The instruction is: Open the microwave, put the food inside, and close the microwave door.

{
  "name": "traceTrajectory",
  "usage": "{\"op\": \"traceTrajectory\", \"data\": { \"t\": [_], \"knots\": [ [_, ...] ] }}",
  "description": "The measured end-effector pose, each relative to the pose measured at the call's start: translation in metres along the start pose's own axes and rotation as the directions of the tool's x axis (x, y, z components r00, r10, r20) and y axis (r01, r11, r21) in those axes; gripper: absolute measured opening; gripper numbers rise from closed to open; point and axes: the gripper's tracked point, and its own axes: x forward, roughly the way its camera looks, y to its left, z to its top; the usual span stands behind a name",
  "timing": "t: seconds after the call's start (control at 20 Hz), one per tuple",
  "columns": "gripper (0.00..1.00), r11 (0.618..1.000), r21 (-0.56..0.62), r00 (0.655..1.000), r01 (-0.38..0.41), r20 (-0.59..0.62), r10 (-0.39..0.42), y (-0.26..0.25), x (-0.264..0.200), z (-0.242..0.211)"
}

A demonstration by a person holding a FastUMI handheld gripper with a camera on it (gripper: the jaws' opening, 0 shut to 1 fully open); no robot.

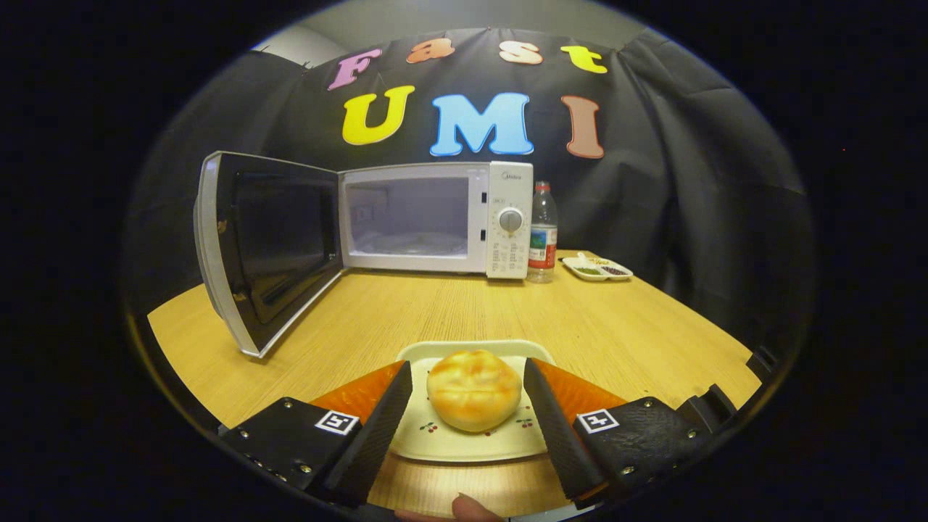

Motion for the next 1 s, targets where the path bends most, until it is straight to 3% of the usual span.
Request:
{"op": "traceTrajectory", "data": {
  "t": [0.2,0.3,0.45,0.65,1.0],
  "knots": [
    [0.94,0.999,0.036,0.995,0.009,-0.104,-0.006,-0.005,0.010,-0.019],
    [0.94,0.999,0.048,0.997,-0.003,-0.079,0.006,-0.005,0.008,-0.011],
    [0.73,0.994,0.107,0.997,-0.019,-0.074,0.027,-0.007,0.006,-0.013],
    [0.73,0.987,0.135,0.994,-0.084,-0.055,0.093,0.008,-0.003,0.001],
    [0.73,0.972,0.133,0.981,-0.195,0.013,0.195,0.047,0.000,0.064]
  ]
}}
